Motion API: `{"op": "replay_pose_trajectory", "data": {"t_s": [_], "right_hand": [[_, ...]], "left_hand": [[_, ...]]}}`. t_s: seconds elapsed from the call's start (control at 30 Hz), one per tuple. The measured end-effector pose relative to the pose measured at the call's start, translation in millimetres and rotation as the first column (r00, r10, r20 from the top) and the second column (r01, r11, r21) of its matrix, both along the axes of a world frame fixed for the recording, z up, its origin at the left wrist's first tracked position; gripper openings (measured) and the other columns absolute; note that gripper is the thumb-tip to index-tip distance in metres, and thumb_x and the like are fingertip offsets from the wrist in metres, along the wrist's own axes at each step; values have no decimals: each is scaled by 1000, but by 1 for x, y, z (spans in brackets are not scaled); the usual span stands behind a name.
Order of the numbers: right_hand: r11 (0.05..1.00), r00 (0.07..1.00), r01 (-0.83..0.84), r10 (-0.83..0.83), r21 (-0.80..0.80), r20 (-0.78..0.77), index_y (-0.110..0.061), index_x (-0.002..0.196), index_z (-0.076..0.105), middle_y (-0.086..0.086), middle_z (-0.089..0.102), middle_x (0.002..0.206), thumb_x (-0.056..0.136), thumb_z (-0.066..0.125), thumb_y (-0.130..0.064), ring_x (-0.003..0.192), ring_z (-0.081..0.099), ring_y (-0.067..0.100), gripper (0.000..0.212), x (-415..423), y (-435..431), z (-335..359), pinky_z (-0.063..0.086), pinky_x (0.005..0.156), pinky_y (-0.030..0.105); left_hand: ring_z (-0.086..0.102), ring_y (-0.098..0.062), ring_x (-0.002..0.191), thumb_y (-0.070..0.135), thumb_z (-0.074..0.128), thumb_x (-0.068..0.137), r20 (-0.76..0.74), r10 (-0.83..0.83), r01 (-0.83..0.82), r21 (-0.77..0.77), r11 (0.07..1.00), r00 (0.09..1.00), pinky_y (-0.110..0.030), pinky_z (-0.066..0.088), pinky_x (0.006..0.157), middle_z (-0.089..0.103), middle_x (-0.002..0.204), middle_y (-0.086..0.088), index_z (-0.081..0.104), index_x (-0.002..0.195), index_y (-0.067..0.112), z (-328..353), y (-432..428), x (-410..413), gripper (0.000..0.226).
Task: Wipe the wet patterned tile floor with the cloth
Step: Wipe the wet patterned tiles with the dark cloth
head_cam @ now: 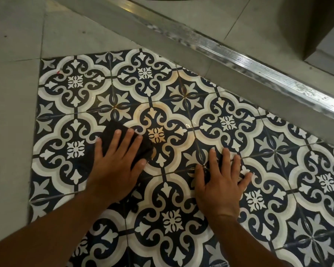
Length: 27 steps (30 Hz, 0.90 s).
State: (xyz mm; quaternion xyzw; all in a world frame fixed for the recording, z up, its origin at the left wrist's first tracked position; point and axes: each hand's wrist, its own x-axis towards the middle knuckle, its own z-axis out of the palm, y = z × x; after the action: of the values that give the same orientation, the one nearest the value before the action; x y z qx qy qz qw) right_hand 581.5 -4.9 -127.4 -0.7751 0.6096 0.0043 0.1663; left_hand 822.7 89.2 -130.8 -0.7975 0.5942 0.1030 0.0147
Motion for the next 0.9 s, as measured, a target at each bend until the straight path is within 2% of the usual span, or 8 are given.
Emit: {"op": "replay_pose_trajectory", "data": {"t_s": [0.07, 0.17, 0.27, 0.33, 0.47, 0.63, 0.8, 0.9], "right_hand": [[1000, 1000, 2, -2, -12, 7, -34, 154, 19, 1, 4, 165, 95, 16, -63, 149, -13, 22, 66, 1, 1, 0, -13, 115, 58], [1000, 1000, 1, -1, -16, 12, -34, 154, 20, 1, 5, 165, 94, 17, -63, 149, -13, 23, 66, 1, 1, -1, -13, 115, 58], [1000, 1000, -1, 1, -10, 5, -35, 154, 18, 0, 4, 165, 94, 16, -63, 149, -13, 23, 66, 0, 1, 0, -13, 115, 58], [1000, 1000, -2, 2, 0, 0, -35, 154, 16, 0, 2, 165, 96, 17, -62, 149, -15, 22, 63, 0, 1, 1, -13, 115, 58], [1000, 1000, 1, -1, -2, 15, -34, 154, 18, 0, 2, 165, 98, 23, -59, 149, -15, 23, 62, 0, 1, 2, -12, 115, 59], [1000, 1000, -9, 9, 3, 6, -36, 154, 14, 0, 0, 165, 94, 14, -63, 149, -17, 22, 66, 0, 0, 2, -15, 115, 58], [1000, 999, 5, -4, -26, 35, -36, 154, 16, 0, 5, 165, 97, 13, -56, 149, -14, 22, 60, 0, 1, 1, -17, 114, 55], [999, 997, 21, -18, -46, 69, -36, 153, 20, -1, 10, 164, 99, 13, -49, 150, -9, 22, 56, -1, 1, 0, -16, 115, 54]], "left_hand": [[2, -24, 148, 61, 11, 97, 9, -31, 31, 18, 999, 999, -66, 8, 112, 10, 161, -1, 8, 151, 29, -1, 9, 16, 63], [-7, -20, 147, 63, 8, 94, 22, 69, -69, 23, 997, 997, -62, -1, 113, 3, 162, 2, 4, 151, 31, -2, -4, 34, 65], [-5, -24, 147, 63, 8, 93, -10, 181, -181, -15, 983, 983, -62, -4, 110, 2, 162, 0, 4, 152, 29, -1, -31, 23, 68], [-2, -28, 147, 63, 8, 94, -17, 189, -190, -29, 981, 982, -64, -3, 110, 4, 162, -3, 3, 151, 28, 0, -41, 5, 68], [4, -30, 147, 57, 18, 97, -24, 31, -32, -50, 998, 999, -66, 4, 111, 12, 161, -5, 13, 151, 26, 0, -25, -40, 63], [10, -27, 147, 56, 21, 98, -12, -167, 166, -49, 985, 986, -65, 11, 111, 22, 159, -4, 25, 150, 26, -3, -3, -26, 60], [2, -28, 147, 57, 18, 97, -4, 11, -11, -42, 999, 1000, -64, 1, 112, 11, 161, -3, 13, 151, 27, -2, -43, -35, 63], [-1, -29, 148, 57, 15, 97, -1, 33, -33, -44, 999, 999, -64, -2, 112, 6, 162, -3, 7, 152, 28, -4, -57, -61, 63]]}}
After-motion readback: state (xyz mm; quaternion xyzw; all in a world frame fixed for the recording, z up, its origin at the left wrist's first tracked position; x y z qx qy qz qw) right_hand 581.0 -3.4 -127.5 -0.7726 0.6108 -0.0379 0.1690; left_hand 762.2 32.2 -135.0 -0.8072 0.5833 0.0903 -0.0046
